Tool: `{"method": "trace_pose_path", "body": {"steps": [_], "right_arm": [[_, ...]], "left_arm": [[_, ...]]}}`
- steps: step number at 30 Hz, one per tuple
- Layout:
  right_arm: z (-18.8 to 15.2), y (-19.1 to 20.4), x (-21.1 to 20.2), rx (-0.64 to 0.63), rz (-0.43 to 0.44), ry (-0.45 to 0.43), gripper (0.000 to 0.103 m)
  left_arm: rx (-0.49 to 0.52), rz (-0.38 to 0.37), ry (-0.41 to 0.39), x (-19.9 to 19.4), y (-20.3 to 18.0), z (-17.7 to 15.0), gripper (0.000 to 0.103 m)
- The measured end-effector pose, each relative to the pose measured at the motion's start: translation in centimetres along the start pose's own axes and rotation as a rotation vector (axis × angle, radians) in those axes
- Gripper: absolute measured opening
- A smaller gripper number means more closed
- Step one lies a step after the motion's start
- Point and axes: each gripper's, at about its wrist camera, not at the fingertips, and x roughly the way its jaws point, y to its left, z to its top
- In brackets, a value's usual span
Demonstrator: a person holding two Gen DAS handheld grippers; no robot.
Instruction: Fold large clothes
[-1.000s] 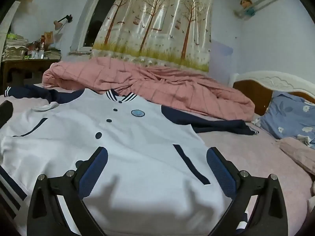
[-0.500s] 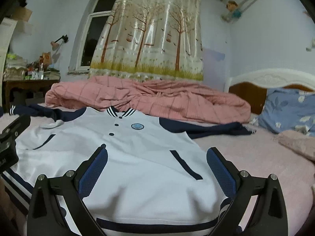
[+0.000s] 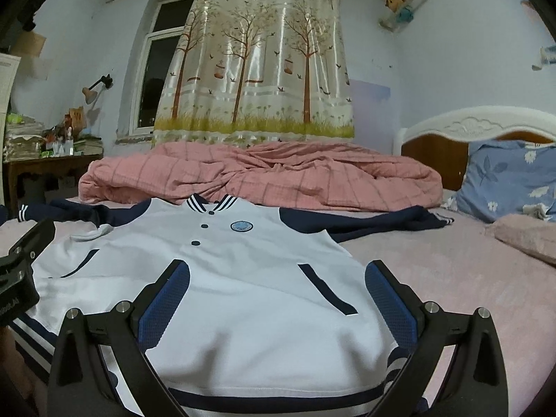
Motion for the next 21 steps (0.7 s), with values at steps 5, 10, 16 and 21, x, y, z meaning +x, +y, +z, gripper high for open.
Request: {"method": "trace_pose_path", "body": {"steps": [5,10,16,21], "right_arm": [[-0.4,0.9,0.9,0.003,-0.004,-0.003,0.103],[-0.4,1.8,1.6,-0.026,-0.021,-0.027,0.103],[-1.5,3.3,2.2,-0.068,-0.042,-0.043,0.103],[-1.8,3.4,2.5,-0.067,-0.041,-0.043,0.103]], "left_arm": [[-0.004,-0.014,-0.002,-0.1,0.0,0.2,0.103],[0.031,0.003,-0.019,-0.3,-0.5,0.1,0.103],[0.025,0.007,-0.025,-0.3,-0.6,0.2,0.103],[0.022,0.017,-0.026,-0.3,-0.4,0.1,0.103]]}}
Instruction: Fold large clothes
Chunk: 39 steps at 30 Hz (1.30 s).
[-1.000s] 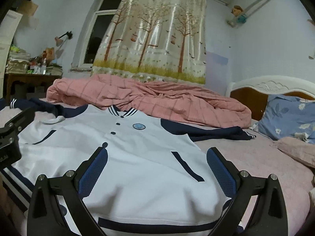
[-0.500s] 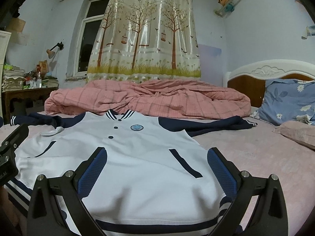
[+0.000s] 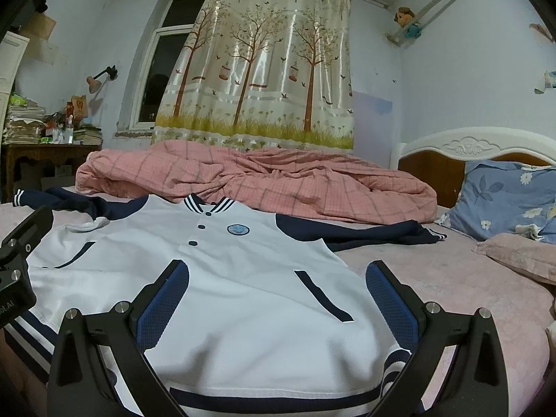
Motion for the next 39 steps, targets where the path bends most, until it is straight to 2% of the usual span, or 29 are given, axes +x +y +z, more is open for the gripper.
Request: {"method": "trace_pose_path", "body": {"steps": [7,12,18,39], "right_arm": [[-0.2,-0.2,0.0,0.002,0.001,-0.003,0.103],[-0.4,-0.2,0.7,0.025,0.0,0.034,0.103],[-0.9,-0.8,0.6,0.069,-0.009,0.031,0.103],[-1.1,-1.1,0.3,0.074,-0.008,0.028,0.103]], "left_arm": [[0.003,0.011,-0.005,0.0,0.1,-0.1,0.103],[0.004,0.011,-0.005,-0.1,0.1,-0.2,0.103],[0.003,0.011,-0.003,0.0,0.3,-0.2,0.103],[-0.002,0.009,-0.004,-0.1,0.3,-0.2,0.103]]}}
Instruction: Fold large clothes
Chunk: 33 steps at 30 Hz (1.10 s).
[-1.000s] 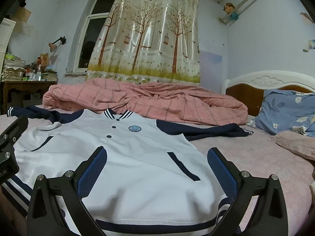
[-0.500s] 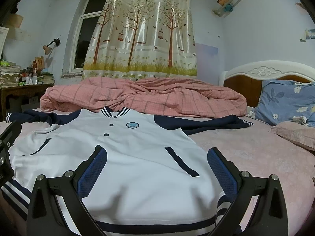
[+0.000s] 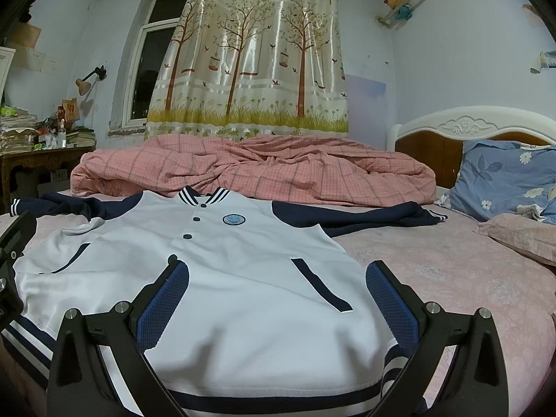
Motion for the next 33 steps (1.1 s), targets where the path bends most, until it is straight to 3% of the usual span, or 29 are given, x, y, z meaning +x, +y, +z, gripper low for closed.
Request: {"method": "trace_pose_path", "body": {"steps": [2,4,7,12,18,22,29,33], "right_arm": [[0.0,0.0,-0.1,-0.001,0.0,-0.003,0.103],[0.2,-0.3,-0.3,0.008,-0.007,0.008,0.103],[0.7,-1.4,-1.8,0.055,-0.011,0.068,0.103],[2.0,-4.6,-5.1,0.102,0.058,0.048,0.103],[3.4,-7.3,-7.2,0.102,0.035,-0.006,0.103],[2.2,-8.4,-8.8,0.06,0.022,-0.012,0.103],[-2.9,-6.5,-7.4,-0.079,0.146,0.201,0.103],[-4.9,-3.9,-7.5,-0.153,0.282,0.294,0.103]], "left_arm": [[-0.003,0.015,0.003,0.0,0.0,0.0,0.103],[0.003,0.085,0.034,-0.4,0.1,0.4,0.103],[-0.021,0.0,0.01,-3.1,1.4,1.7,0.103],[0.077,-0.012,-0.027,-4.9,1.6,4.8,0.103],[0.051,-0.027,-0.01,-5.8,3.6,6.2,0.103],[0.098,-0.024,0.053,-6.3,4.8,4.1,0.103],[0.19,-0.119,0.286,-4.1,3.5,-2.0,0.103],[0.214,-0.15,0.343,-4.5,2.6,-4.3,0.103]]}}
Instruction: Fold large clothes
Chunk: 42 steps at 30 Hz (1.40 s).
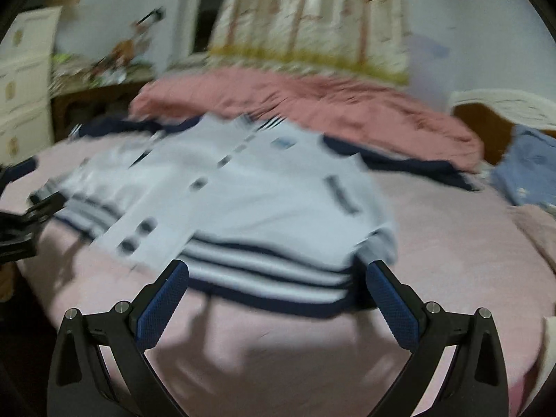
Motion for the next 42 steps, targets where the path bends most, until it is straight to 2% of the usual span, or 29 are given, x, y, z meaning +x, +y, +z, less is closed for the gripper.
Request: {"method": "trace_pose_path", "body": {"steps": [2,5,7,9,11,13,16,19,21,23,27,30,31,33,34,36,38,40,42], "right_arm": [[-0.9,1.1,0.5,-0.044,0.008,0.037,0.103],[-1.7,1.8,1.2,-0.096,-0.055,0.071,0.103],[-1.6,1.2,0.8,-0.055,-0.081,0.058,0.102],[-1.1,-0.4,-0.4,0.026,-0.096,0.005,0.102],[-0.3,-2.2,-1.5,0.076,-0.167,-0.031,0.101],[0.1,-3.9,-2.0,0.082,-0.212,-0.042,0.098],[0.1,-6.3,-2.4,0.08,-0.24,-0.002,0.091],[-0.2,-7.8,-2.5,0.062,-0.227,0.046,0.086],[-0.5,-8.5,-2.3,0.031,-0.256,0.064,0.083],[-0.5,-8.9,-2.0,0.041,-0.24,0.076,0.076],[0.3,-8.4,0.1,0.047,-0.183,0.121,0.068],[0.8,-7.9,1.3,0.034,-0.166,0.151,0.052],[0.8,-7.7,1.3,0.034,-0.161,0.144,0.046],[0.8,-7.5,1.2,0.038,-0.168,0.124,0.035],[0.9,-7.5,1.3,0.043,-0.153,0.118,0.023],[1.1,-7.6,1.5,0.061,-0.142,0.106,0.016],[1.4,-7.9,1.3,0.094,-0.163,0.079,0.009],[1.8,-8.2,0.7,0.135,-0.161,0.047,0.008],[1.8,-8.8,0.1,0.172,-0.154,0.027,0.006]], "left_arm": [[0.041,-0.011,0.035,0.3,-0.8,-0.9,0.103],[0.093,0.006,0.099,1.2,-1.9,-2.0,0.103],[0.069,0.026,0.084,1.1,-1.6,-2.3,0.103],[0.035,0.067,0.046,0.5,-0.7,-1.9,0.103],[-0.005,0.12,0.003,-0.3,0.7,-1.4,0.103],[-0.015,0.16,0.024,-0.4,2.4,-0.8,0.103],[-0.028,0.222,0.061,-1.0,5.1,-0.8,0.103],[-0.076,0.224,0.1,-1.2,7.7,-1.4,0.102],[-0.113,0.232,0.13,-0.9,8.8,-1.8,0.098],[-0.145,0.221,0.162,-0.5,9.4,-2.4,0.09],[-0.203,0.109,0.221,-0.2,9.5,-3.3,0.085],[-0.227,0.019,0.278,0.0,9.1,-3.7,0.085],[-0.215,0.021,0.296,0.1,8.8,-4.0,0.085],[-0.194,0.074,0.332,0.8,8.5,-4.3,0.082],[-0.205,0.095,0.355,1.4,8.6,-4.3,0.078],[-0.272,0.075,0.362,2.3,9.4,-4.0,0.069],[-0.316,0.067,0.346,3.1,10.1,-3.5,0.029],[-0.379,0.025,0.321,3.3,10.9,-3.2,0.011],[-0.421,0.052,0.259,2.3,11.6,-2.9,0.009]]}}
